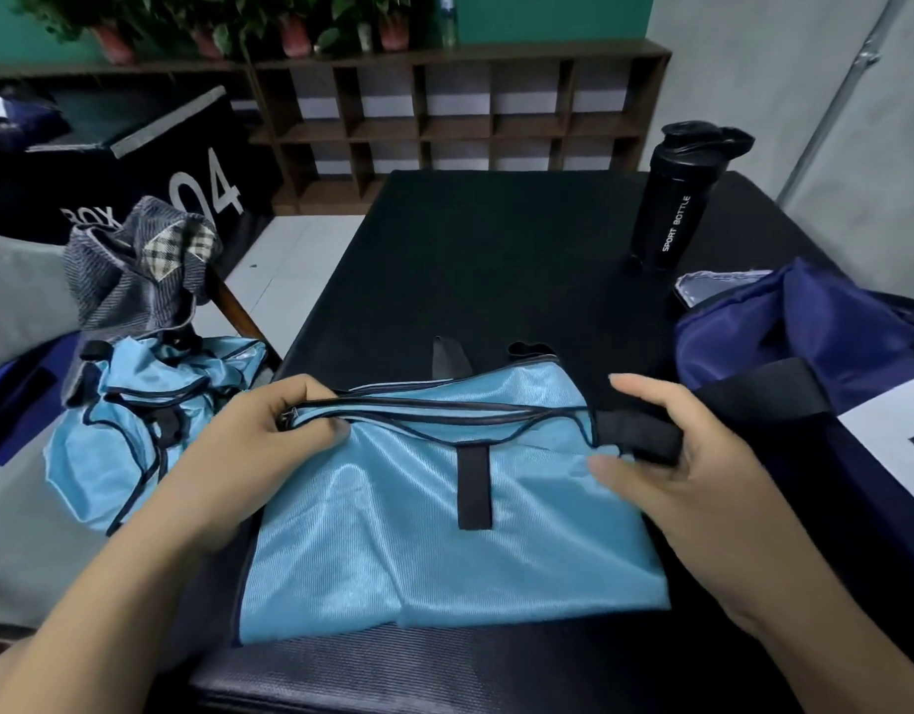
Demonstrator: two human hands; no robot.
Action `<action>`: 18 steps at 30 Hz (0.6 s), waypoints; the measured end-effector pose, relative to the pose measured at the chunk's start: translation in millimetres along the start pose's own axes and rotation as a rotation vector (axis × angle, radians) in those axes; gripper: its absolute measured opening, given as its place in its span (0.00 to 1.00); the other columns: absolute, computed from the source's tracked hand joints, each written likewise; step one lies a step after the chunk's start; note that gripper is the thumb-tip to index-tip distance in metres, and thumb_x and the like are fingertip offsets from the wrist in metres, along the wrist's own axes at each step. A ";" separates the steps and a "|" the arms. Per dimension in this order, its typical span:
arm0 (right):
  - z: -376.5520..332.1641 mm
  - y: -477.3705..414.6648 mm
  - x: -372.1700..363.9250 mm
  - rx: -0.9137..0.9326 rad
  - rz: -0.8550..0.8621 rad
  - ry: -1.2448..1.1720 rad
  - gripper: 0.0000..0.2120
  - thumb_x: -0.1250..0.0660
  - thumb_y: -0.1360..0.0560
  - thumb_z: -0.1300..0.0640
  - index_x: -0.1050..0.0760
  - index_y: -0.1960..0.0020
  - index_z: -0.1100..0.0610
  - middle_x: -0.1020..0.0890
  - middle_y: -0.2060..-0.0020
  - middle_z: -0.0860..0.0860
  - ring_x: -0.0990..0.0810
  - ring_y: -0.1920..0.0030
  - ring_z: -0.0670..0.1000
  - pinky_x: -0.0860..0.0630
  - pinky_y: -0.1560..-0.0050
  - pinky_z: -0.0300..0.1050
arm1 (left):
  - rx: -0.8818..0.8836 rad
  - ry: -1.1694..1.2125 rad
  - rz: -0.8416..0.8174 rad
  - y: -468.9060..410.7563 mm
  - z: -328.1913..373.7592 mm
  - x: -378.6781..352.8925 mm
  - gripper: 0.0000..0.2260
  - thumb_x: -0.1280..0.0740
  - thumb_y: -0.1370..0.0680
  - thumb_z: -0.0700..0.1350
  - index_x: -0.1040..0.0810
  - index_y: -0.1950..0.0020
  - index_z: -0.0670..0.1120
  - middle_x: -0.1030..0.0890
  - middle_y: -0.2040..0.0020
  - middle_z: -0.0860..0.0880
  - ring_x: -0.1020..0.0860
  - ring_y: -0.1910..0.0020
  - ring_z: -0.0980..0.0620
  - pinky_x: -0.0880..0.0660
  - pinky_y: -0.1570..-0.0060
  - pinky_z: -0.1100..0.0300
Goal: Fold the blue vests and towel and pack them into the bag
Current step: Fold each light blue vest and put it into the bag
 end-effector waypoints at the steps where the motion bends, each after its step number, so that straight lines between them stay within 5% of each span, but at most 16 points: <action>1: -2.5 -6.5 0.2 0.019 0.050 -0.020 0.27 0.22 0.26 0.62 0.22 0.34 0.38 0.14 0.56 0.52 0.16 0.58 0.49 0.19 0.52 0.38 | 0.010 0.014 0.002 -1.7 -1.9 1.0 0.01 0.27 0.19 0.44 0.16 0.49 0.48 0.14 0.55 0.42 0.15 0.56 0.38 0.21 0.51 0.45; 5: -10.2 -30.9 -3.0 0.077 0.164 0.002 0.20 0.25 0.22 0.60 0.23 0.34 0.44 0.15 0.58 0.53 0.17 0.60 0.44 0.23 0.53 0.39 | 0.010 -0.006 0.064 -7.9 -8.7 7.8 0.01 0.26 0.19 0.46 0.16 0.50 0.50 0.14 0.55 0.45 0.15 0.51 0.36 0.20 0.45 0.35; 9: -11.7 -48.3 -14.3 0.127 0.211 0.212 0.21 0.28 0.20 0.55 0.27 0.29 0.45 0.15 0.62 0.44 0.20 0.64 0.43 0.25 0.60 0.38 | -0.025 -0.175 0.165 -11.3 -11.2 17.3 0.02 0.25 0.21 0.50 0.16 0.50 0.53 0.14 0.57 0.55 0.15 0.57 0.54 0.19 0.49 0.46; 12: 0.7 -57.2 -21.7 0.144 0.207 0.332 0.21 0.30 0.18 0.56 0.28 0.26 0.48 0.17 0.63 0.42 0.20 0.60 0.43 0.27 0.60 0.32 | -0.057 -0.320 0.232 -13.2 -13.2 22.7 0.06 0.23 0.22 0.53 0.17 0.51 0.55 0.15 0.60 0.57 0.20 0.62 0.57 0.22 0.56 0.53; 14: 10.8 -59.9 -24.1 0.143 0.205 0.344 0.23 0.32 0.18 0.59 0.29 0.25 0.48 0.17 0.57 0.42 0.20 0.58 0.43 0.25 0.59 0.33 | -0.065 -0.393 0.271 -15.0 -16.4 26.4 0.08 0.22 0.24 0.54 0.19 0.51 0.55 0.16 0.61 0.55 0.20 0.62 0.56 0.24 0.58 0.55; 18: 4.1 -48.0 -26.5 0.299 0.284 0.468 0.30 0.28 0.22 0.64 0.32 0.24 0.48 0.29 0.33 0.45 0.24 0.37 0.46 0.24 0.34 0.52 | -0.133 -0.492 0.351 -15.8 -16.4 33.0 0.11 0.21 0.25 0.50 0.21 0.49 0.55 0.21 0.52 0.55 0.21 0.53 0.52 0.28 0.53 0.56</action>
Point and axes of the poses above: each hand's wrist, its own y-axis away from the middle knuckle, its own x-axis out of the back of the hand, z = x × y, the point moved 7 cm from there along -y, towards the middle knuckle
